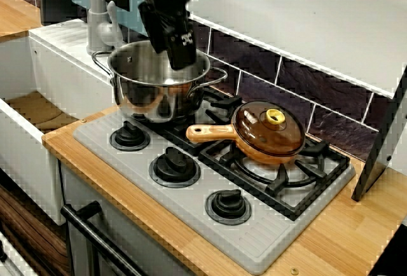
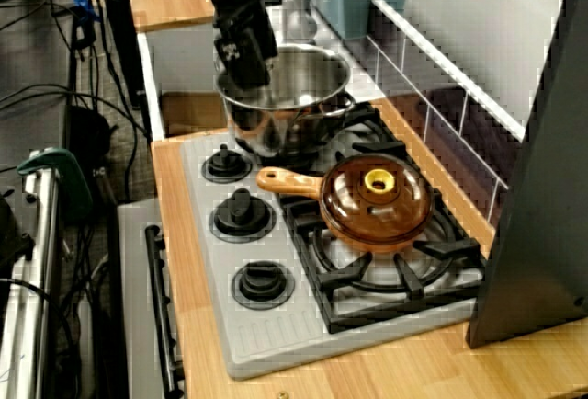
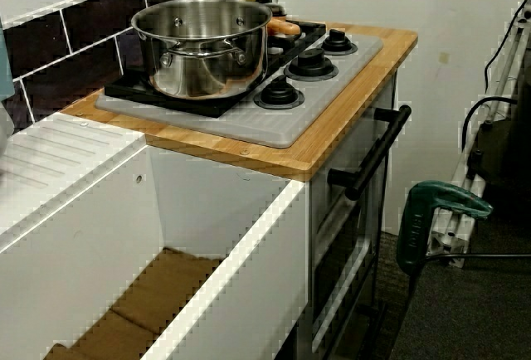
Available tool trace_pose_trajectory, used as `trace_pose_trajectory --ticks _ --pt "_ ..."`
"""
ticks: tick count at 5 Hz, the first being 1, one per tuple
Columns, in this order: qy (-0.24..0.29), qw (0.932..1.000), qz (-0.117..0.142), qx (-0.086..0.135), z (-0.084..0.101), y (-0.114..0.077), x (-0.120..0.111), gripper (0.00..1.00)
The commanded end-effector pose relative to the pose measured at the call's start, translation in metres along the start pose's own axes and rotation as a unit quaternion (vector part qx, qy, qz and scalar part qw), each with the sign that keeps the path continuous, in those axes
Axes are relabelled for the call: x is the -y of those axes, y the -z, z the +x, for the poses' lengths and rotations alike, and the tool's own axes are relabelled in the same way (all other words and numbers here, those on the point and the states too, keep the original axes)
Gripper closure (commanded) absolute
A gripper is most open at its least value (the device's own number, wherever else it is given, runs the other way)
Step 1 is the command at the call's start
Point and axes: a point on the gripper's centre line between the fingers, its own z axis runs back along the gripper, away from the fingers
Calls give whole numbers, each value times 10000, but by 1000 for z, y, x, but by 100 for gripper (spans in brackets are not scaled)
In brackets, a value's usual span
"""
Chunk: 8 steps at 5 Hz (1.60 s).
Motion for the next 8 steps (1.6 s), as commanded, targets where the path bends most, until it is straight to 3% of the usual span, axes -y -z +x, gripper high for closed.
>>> trace_pose_trajectory --ticks 1,6,7,8 --pt "85 9993 335 135 -11 15 -9 0" --pt "158 9990 390 -130 -17 52 -4 0" --pt "137 9991 338 -193 -14 55 -5 100" --pt "65 9994 274 -199 -7 48 -8 100"
